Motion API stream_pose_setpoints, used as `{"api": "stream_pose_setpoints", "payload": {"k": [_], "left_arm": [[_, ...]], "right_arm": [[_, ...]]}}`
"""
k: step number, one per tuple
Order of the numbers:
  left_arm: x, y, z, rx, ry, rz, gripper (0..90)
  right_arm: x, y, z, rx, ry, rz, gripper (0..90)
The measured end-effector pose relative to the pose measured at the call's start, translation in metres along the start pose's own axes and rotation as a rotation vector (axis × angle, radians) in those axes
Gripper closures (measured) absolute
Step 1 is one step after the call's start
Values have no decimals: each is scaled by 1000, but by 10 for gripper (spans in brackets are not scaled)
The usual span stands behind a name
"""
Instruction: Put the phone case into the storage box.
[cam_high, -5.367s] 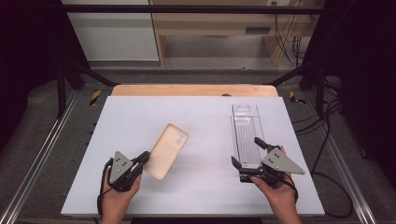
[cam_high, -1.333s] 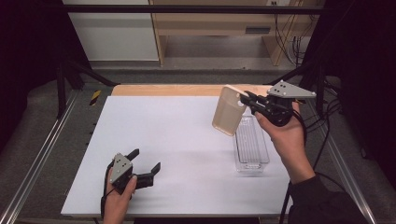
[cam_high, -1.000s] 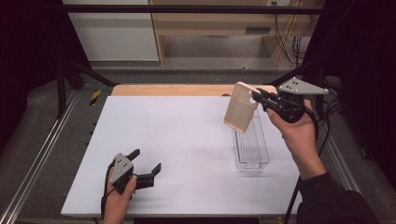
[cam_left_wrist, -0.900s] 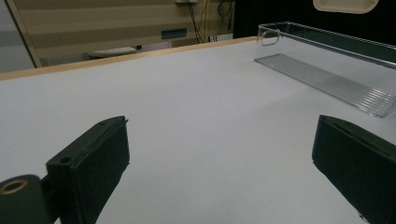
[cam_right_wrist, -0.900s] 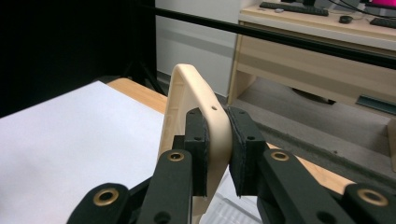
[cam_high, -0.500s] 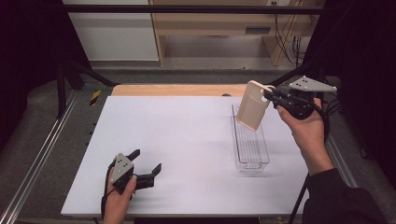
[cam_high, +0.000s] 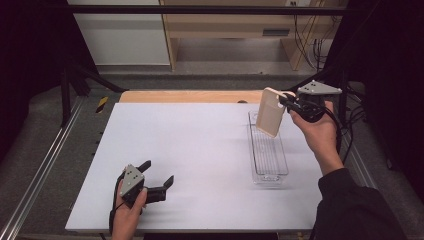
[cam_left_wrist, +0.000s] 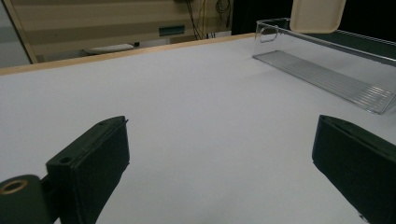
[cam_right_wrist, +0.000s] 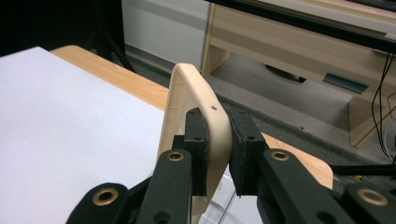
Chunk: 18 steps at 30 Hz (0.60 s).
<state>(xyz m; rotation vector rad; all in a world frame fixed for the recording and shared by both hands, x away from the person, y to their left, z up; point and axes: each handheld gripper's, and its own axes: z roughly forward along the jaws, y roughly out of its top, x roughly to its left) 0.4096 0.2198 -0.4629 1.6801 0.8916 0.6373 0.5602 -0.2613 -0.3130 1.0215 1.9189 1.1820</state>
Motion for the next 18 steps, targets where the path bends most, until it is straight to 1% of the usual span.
{"api": "stream_pose_setpoints", "payload": {"k": [3, 7, 10, 11, 13, 18], "left_arm": [[0, 0, 0, 0, -2, 5, 38], [1, 0, 0, 2, -5, -1, 38], [1, 1, -1, -6, -5, -2, 38], [1, 1, -1, -7, -4, -1, 38], [0, 1, 0, -3, -5, -1, 38], [0, 1, 0, -5, -6, 1, 38]], "right_arm": [[-1, -3, 10, 11, -1, -7, 788], [-1, -6, 22, 27, -8, -23, 788], [-5, -8, 28, 32, -17, -12, 788], [-6, -9, 30, 33, -16, -3, 788], [-7, -11, 33, 35, -14, -1, 788], [-6, -15, 42, 60, -12, -19, 788]]}}
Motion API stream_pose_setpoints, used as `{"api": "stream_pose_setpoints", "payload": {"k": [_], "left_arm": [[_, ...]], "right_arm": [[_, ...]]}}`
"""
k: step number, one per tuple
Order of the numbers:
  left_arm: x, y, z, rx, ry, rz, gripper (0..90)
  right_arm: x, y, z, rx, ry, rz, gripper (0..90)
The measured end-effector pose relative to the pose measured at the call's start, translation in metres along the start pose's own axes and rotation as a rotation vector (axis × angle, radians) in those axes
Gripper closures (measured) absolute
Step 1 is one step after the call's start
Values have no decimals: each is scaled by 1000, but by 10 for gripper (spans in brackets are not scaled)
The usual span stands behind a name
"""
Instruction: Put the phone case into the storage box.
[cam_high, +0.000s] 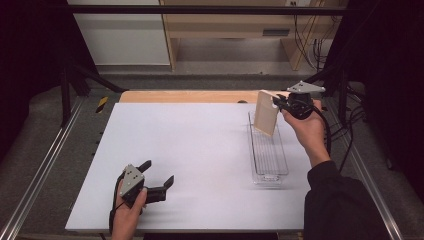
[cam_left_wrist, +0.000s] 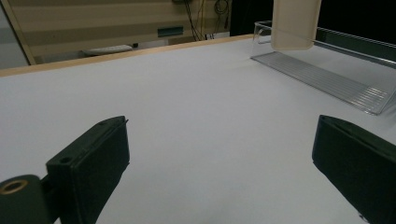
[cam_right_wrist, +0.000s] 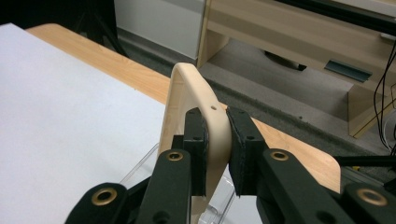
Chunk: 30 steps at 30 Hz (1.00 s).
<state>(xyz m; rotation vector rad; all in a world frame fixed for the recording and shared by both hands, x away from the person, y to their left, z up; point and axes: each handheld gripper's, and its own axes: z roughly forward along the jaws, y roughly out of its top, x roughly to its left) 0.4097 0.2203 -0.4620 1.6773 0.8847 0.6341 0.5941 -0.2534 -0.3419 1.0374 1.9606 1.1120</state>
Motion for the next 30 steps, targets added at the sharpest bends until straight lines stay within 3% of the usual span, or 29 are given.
{"api": "stream_pose_setpoints", "payload": {"k": [15, 30], "left_arm": [[2, 0, -1, -3, 2, -5, 38], [7, 1, -5, -28, 29, -29, 38]], "right_arm": [[7, -4, 23, 21, -11, -12, 787], [11, -6, 33, -9, -18, 9, 785]]}}
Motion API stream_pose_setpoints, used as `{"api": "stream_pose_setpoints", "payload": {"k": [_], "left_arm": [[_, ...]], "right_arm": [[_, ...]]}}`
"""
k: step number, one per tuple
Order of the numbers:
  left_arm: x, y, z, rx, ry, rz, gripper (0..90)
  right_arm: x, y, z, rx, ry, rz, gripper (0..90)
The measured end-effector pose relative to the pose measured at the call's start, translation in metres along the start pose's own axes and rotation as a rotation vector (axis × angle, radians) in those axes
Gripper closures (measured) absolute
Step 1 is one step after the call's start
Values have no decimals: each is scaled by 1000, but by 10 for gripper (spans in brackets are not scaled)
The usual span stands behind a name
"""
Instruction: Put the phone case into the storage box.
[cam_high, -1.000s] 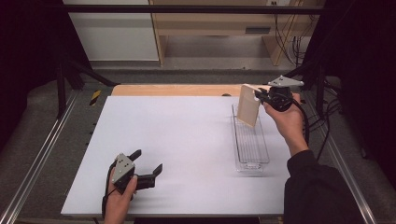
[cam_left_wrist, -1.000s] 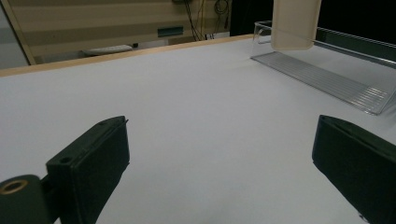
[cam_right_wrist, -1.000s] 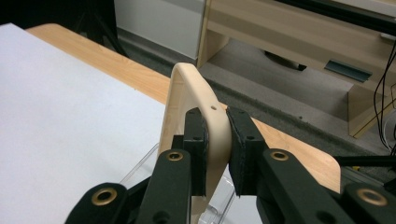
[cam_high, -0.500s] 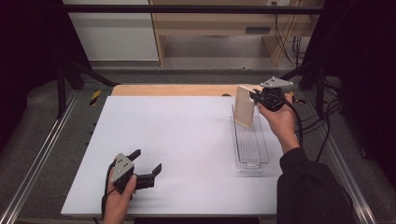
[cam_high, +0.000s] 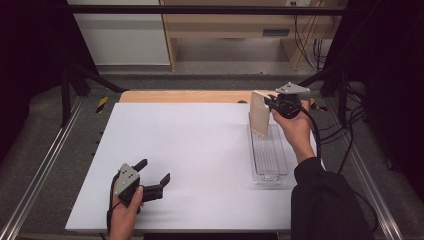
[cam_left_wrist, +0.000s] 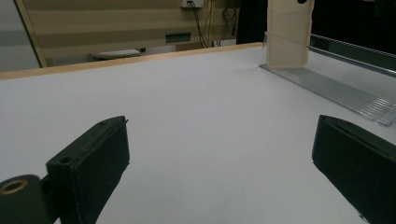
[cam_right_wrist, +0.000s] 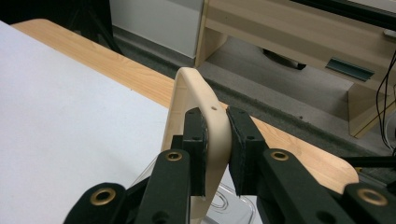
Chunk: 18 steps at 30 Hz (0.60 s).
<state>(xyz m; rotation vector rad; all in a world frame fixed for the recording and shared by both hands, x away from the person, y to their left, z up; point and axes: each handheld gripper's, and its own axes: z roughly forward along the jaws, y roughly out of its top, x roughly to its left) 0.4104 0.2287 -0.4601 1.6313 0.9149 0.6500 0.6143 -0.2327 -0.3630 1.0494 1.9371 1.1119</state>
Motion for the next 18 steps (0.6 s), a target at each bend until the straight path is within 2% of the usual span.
{"api": "stream_pose_setpoints", "payload": {"k": [8, 18], "left_arm": [[0, 0, 0, 1, -2, 2, 36], [6, 1, -3, -14, 7, 3, 18]], "right_arm": [[0, 0, 2, -9, -14, 3, 782], [-1, 0, 6, -10, -26, 26, 779]]}}
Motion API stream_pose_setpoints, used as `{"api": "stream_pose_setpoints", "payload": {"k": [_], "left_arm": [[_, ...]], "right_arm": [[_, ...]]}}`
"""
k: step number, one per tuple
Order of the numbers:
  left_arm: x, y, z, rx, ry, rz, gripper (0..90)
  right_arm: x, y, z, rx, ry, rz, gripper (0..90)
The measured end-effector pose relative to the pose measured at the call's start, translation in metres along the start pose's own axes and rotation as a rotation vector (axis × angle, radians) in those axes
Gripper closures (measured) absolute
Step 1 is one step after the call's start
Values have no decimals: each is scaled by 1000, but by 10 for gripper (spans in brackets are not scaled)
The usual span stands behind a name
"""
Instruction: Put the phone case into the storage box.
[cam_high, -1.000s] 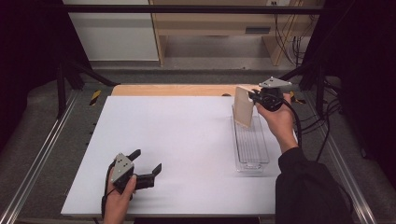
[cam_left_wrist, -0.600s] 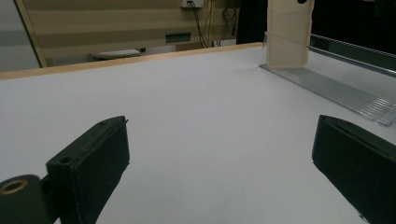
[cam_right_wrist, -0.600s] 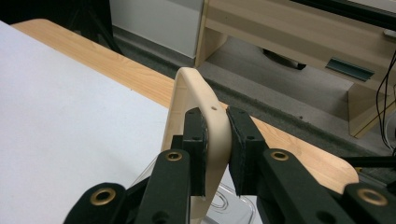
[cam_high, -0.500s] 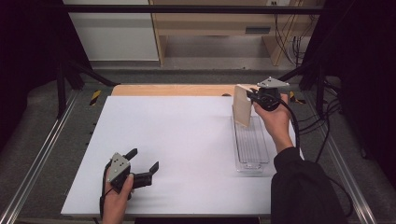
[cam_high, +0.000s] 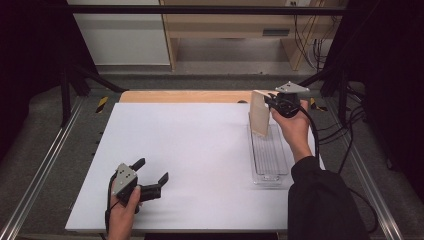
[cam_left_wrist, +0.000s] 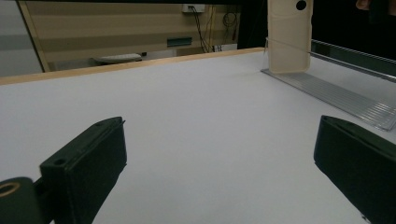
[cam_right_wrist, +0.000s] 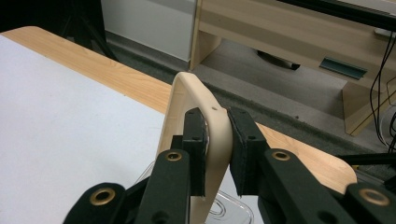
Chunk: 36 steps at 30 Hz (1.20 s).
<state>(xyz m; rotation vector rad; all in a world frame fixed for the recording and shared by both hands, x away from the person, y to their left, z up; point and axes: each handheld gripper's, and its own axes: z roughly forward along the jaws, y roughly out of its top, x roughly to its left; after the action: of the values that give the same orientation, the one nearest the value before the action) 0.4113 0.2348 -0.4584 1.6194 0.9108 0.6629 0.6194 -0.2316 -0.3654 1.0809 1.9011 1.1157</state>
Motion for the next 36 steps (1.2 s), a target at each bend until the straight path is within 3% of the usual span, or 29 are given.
{"api": "stream_pose_setpoints", "payload": {"k": [4, 11, 36], "left_arm": [[6, 0, -2, -3, 9, -12, 17], [13, 1, -5, -27, 26, 2, 17], [12, 0, -3, -23, 15, 4, 18]], "right_arm": [[-1, 0, 1, -3, -5, 2, 778], [-1, -1, 3, -3, -16, 8, 776], [-6, -2, 14, -1, -40, 49, 768]]}}
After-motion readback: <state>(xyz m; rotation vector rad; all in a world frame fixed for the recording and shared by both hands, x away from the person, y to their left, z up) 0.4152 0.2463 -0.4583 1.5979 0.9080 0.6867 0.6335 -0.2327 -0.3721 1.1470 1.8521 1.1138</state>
